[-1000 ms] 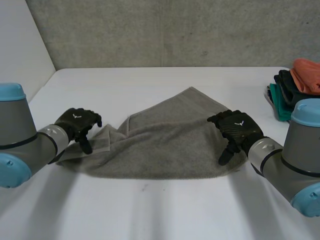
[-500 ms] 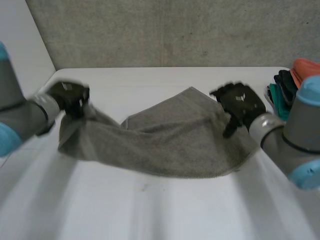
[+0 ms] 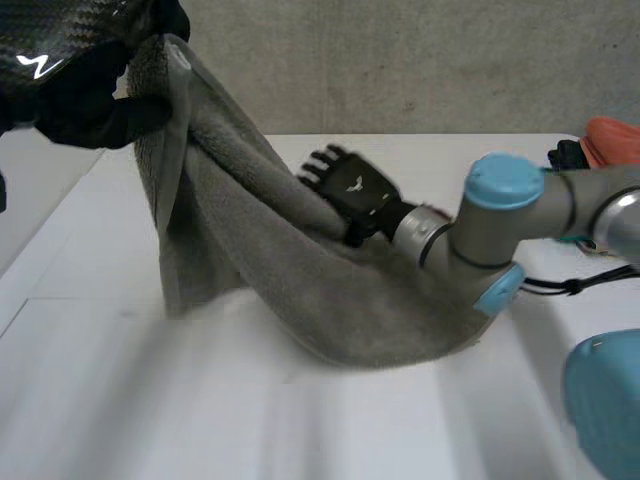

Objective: Fold the laundry.

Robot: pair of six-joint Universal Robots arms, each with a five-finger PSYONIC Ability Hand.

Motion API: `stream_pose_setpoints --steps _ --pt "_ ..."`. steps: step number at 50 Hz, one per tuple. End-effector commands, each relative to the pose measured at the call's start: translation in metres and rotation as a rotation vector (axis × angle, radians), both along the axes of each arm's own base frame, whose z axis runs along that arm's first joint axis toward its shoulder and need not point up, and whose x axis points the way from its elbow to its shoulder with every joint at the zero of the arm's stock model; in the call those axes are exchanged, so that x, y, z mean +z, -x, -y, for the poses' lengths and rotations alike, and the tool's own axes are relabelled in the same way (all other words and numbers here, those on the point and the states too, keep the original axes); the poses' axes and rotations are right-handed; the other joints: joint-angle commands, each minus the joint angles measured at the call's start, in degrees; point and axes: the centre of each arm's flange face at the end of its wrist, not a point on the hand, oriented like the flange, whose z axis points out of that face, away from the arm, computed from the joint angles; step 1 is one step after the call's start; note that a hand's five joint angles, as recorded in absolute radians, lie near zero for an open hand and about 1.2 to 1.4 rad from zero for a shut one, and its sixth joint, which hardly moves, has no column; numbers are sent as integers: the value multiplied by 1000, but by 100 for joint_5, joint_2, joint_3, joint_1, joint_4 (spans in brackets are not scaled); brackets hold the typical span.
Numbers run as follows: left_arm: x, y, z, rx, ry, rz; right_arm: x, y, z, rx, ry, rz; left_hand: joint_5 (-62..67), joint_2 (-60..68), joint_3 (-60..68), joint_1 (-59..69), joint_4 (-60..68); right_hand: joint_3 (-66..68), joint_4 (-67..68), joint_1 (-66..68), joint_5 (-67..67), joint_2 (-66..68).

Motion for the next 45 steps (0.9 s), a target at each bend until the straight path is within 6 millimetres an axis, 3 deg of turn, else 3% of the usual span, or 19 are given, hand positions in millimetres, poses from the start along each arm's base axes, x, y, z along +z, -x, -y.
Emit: stream_pose_setpoints --steps 1,2,5,8,12,13,15,16,20,23,26,30,31,34,35,39,41,42,45 --pt "2 -5 -21 -26 48 -29 -43 -18 -22 70 -90 -46 1450 1151 1204 1376 1135 1860 1869 1762 1830 1851" --pt "0 -6 -17 -19 45 -34 -48 -19 -21 73 -96 -50 1450 1151 1204 1376 1135 3650 3660 3552 3621 3642" --pt "-3 -9 -11 0 40 -40 -48 -18 -15 62 -99 -44 1450 1151 1204 1376 1135 6789 6798 6691 6759 6780" --pt "-7 -13 4 32 30 -42 -30 -17 0 -2 -66 -5 1450 1151 1204 1376 1135 6799 6809 6701 6770 6791" --pt "-10 -18 26 68 25 -42 28 0 41 -268 67 134 1450 1151 1204 1376 1135 6799 6809 6701 6770 6791" --pt "-10 -20 35 85 27 -44 58 11 54 -372 128 213 1450 1151 1204 1376 1135 6799 6809 6701 6770 6791" --pt "-9 -21 45 101 34 -46 88 24 63 -466 188 295 1450 1151 1204 1376 1135 6799 6809 6701 6770 6791" --pt "-9 -22 50 110 39 -48 115 37 68 -521 239 358 1450 1151 1204 1376 1135 6799 6809 6701 6770 6791" --pt "-9 -25 80 169 60 -65 165 66 58 -575 342 418 1450 1151 1204 1376 1135 6799 6809 6701 6770 6791" --pt "-17 -28 103 223 52 -83 170 79 49 -600 347 384 1450 1151 1204 1376 1135 6799 6809 6701 6770 6791" --pt "-33 -29 128 272 28 -98 155 88 29 -605 296 296 1450 1151 1204 1376 1135 6799 6809 6701 6770 6791" --pt "-77 -25 160 296 -71 -69 109 95 -1 -575 190 135 1450 1151 1204 1376 1135 6799 6809 6701 6770 6791" --pt "-101 -21 170 292 -129 -47 83 97 -12 -560 136 70 1450 1151 1204 1376 1135 6799 6809 6701 6770 6791" --pt "-138 -15 182 294 -219 -7 46 99 -31 -533 54 -21 1450 1151 1204 1376 1135 6799 6809 6701 6770 6791" --pt "-163 -11 187 290 -279 25 23 100 -42 -515 3 -72 1450 1151 1204 1376 1135 6799 6809 6701 6770 6791" --pt "-214 -10 198 309 -374 117 -25 102 -66 -492 -107 -192 1450 1151 1204 1376 1135 6799 6809 6701 6770 6791" --pt "-226 -11 200 319 -393 152 -35 102 -72 -489 -131 -222 1450 1151 1204 1376 1135 6497 6507 6399 6468 6489" --pt "-231 -10 200 321 -399 171 -37 101 -74 -488 -140 -231 1450 1151 1204 1376 1135 4696 4705 4598 4666 4687" --pt "-243 -11 198 328 -415 246 -32 102 -73 -511 -140 -221 901 602 656 827 586 3569 3578 3471 3539 3560"
